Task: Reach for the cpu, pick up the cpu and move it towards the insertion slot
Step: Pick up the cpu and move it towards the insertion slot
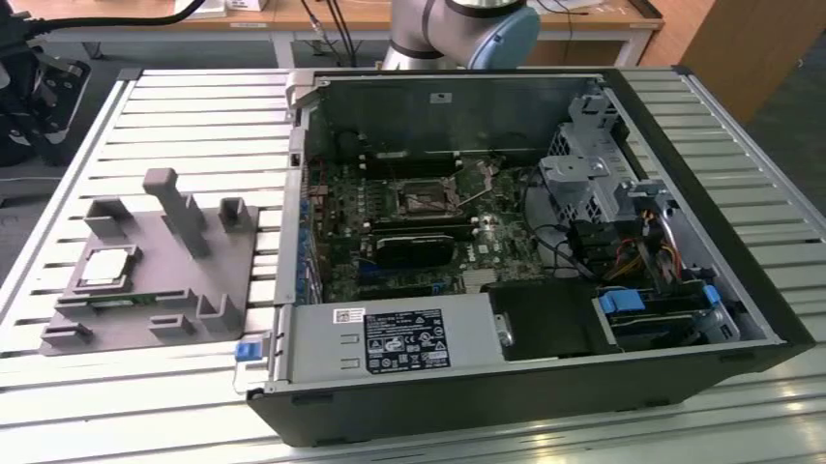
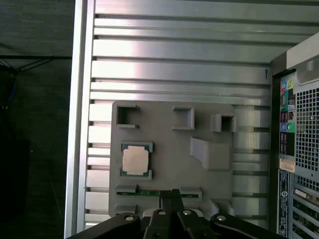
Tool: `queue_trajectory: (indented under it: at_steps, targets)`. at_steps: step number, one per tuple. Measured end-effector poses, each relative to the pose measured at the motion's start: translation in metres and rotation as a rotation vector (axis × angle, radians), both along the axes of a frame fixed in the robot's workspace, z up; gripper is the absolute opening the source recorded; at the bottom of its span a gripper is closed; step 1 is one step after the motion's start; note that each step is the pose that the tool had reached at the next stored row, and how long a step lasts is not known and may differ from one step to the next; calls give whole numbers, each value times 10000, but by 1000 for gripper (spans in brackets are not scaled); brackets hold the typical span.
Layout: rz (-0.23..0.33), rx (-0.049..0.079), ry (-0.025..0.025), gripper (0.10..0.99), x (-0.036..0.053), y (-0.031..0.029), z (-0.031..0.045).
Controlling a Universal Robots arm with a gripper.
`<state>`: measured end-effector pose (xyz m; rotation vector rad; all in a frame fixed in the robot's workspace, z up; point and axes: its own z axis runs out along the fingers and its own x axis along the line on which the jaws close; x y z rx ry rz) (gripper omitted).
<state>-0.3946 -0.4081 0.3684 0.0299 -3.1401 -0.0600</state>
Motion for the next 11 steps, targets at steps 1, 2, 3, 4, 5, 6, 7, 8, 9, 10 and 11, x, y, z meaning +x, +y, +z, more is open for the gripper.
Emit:
queue_trajectory:
  at_steps: [1, 2, 3, 4, 5, 6, 7, 8, 9, 10, 11]
  targets:
    - [1, 0, 0, 106, -4, 0, -1]
    - [1, 0, 0, 106, -7, 0, -1]
    - [1, 0, 0, 106, -10, 0, -1]
    - [1, 0, 0, 106, -14, 0, -2]
    - [2, 0, -1, 106, -15, 0, -3]
    - [1, 0, 0, 106, -19, 0, -4]
    - [1, 0, 1, 106, -22, 0, -4]
    - [2, 0, 0, 106, -24, 0, -5]
    - [1, 0, 0, 106, -26, 0, -6]
    - [1, 0, 1, 106, -29, 0, -6]
    - [1, 0, 0, 106, -32, 0, -8]
